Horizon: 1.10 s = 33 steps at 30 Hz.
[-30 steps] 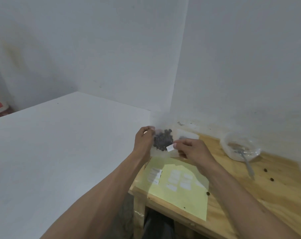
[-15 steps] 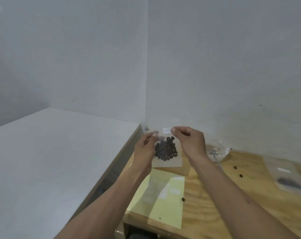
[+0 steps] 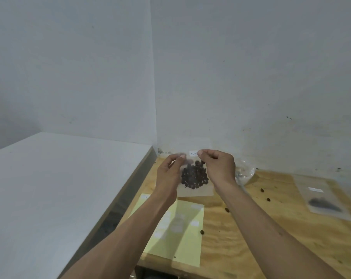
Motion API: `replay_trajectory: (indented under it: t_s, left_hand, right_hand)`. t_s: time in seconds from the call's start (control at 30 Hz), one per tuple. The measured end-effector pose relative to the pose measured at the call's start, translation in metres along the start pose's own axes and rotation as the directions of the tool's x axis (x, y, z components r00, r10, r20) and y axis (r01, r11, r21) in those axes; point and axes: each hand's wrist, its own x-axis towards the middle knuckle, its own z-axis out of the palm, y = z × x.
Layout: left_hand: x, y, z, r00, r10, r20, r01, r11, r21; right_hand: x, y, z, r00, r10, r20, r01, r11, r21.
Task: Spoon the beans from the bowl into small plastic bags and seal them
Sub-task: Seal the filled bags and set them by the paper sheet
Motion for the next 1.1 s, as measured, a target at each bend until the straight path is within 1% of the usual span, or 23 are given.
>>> replay_trajectory:
  t_s: [0.13,0.27,0.37,0.47,0.57,0.67,0.73,0.77,0.83,0.93,1.0,1.1]
  left_hand:
    - [0.000,0.001,0.009,1.000,-0.001,0.023,0.001,1.000,-0.001]
    - [0.002,0.002,0.019,1.000,-0.002,-0.007,0.002,1.000,0.027]
    - [0.004,0.001,0.026,0.999,0.003,-0.033,-0.003,1.000,0.015]
    - [0.005,-0.001,0.030,0.999,0.008,-0.045,-0.007,1.000,0.030]
    - [0.005,-0.001,0.033,0.999,0.001,-0.046,0.000,0.999,0.034]
    - [0.005,-0.002,0.035,0.999,-0.022,-0.030,0.022,0.999,0.029]
    - [0.004,-0.002,0.036,1.000,-0.024,-0.011,0.025,0.999,0.024]
    - [0.003,-0.002,0.036,1.000,-0.021,0.001,0.021,1.000,0.023]
    - [0.001,-0.003,0.038,0.999,-0.016,0.033,0.016,1.000,0.019]
    - [0.001,-0.006,0.041,0.999,-0.012,0.048,0.010,0.999,0.041]
    - [0.000,-0.008,0.045,0.999,-0.018,0.045,0.016,0.999,0.050]
    - [-0.001,-0.010,0.054,0.998,-0.042,0.042,0.041,0.999,0.029]
  right_hand:
    - [-0.002,0.002,-0.003,0.999,-0.019,-0.031,0.018,1.000,-0.021]
    - [-0.004,0.002,-0.004,0.996,-0.044,-0.072,0.041,0.998,-0.036]
    - [-0.005,0.003,-0.005,0.993,-0.072,-0.098,0.067,0.997,-0.049]
    - [-0.004,0.003,-0.009,0.991,-0.085,-0.101,0.080,0.995,-0.054]
    - [-0.002,0.006,-0.015,0.995,-0.070,-0.075,0.066,0.996,-0.051]
    - [-0.002,0.009,-0.023,0.996,-0.073,-0.046,0.073,0.997,-0.012]
    - [-0.001,0.010,-0.029,0.998,-0.043,-0.035,0.044,0.998,0.036]
    - [0.000,0.011,-0.032,1.000,-0.006,-0.019,0.007,0.999,0.052]
    - [0.004,0.015,-0.038,0.997,0.067,0.037,-0.069,0.995,0.073]
    - [0.010,0.019,-0.047,0.990,0.055,0.129,-0.065,0.995,0.074]
    - [0.011,0.020,-0.053,0.991,0.056,0.119,-0.065,0.995,0.072]
    - [0.017,0.024,-0.066,0.987,0.103,0.120,-0.111,0.992,0.060]
